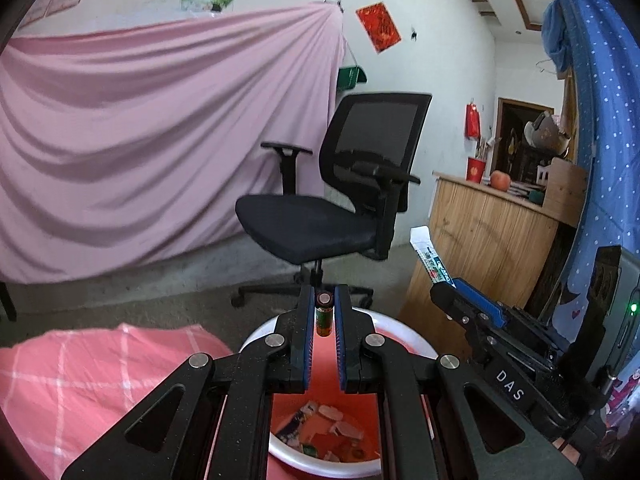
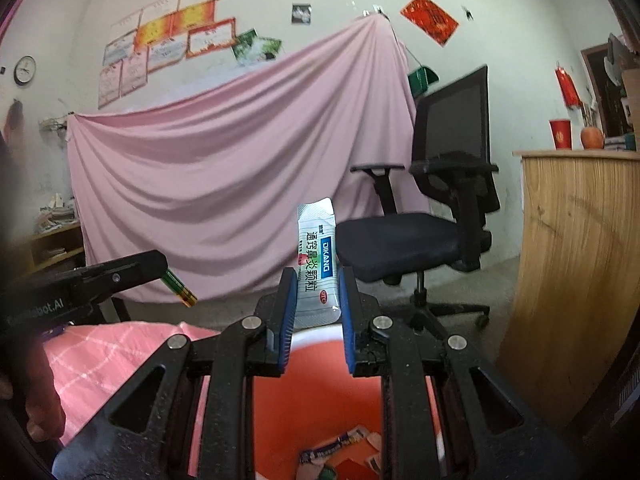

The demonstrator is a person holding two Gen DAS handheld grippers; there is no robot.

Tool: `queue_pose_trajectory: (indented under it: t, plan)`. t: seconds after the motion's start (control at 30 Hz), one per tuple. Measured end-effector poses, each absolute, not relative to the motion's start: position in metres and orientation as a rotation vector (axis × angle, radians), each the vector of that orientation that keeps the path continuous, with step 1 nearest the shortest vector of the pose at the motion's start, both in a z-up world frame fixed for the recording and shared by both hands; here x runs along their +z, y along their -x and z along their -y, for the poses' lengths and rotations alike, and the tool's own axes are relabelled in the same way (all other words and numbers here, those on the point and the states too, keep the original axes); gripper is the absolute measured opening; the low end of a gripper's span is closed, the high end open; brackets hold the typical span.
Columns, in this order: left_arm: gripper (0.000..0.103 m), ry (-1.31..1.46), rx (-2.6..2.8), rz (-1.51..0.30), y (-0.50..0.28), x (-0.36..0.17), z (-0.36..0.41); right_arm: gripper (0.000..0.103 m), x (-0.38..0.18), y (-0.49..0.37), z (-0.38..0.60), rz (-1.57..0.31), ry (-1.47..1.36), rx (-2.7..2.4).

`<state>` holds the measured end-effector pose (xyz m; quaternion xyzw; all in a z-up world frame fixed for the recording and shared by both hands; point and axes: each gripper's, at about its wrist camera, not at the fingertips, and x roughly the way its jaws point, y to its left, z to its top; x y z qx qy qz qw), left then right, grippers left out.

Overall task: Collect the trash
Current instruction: 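Carry the battery and white tube over the orange bin and open both tools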

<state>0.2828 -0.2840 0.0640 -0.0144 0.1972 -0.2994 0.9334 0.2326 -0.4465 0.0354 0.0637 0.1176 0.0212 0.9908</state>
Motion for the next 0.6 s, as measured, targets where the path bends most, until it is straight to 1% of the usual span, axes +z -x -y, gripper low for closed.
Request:
queue_pose_trajectory:
  t: [0.6]
  plan:
    - [0.007,0.039,-0.608,-0.620,-0.311,0.033,0.292,0.040,0.006,-0.257,0.457,-0.449,-0.178,0.049]
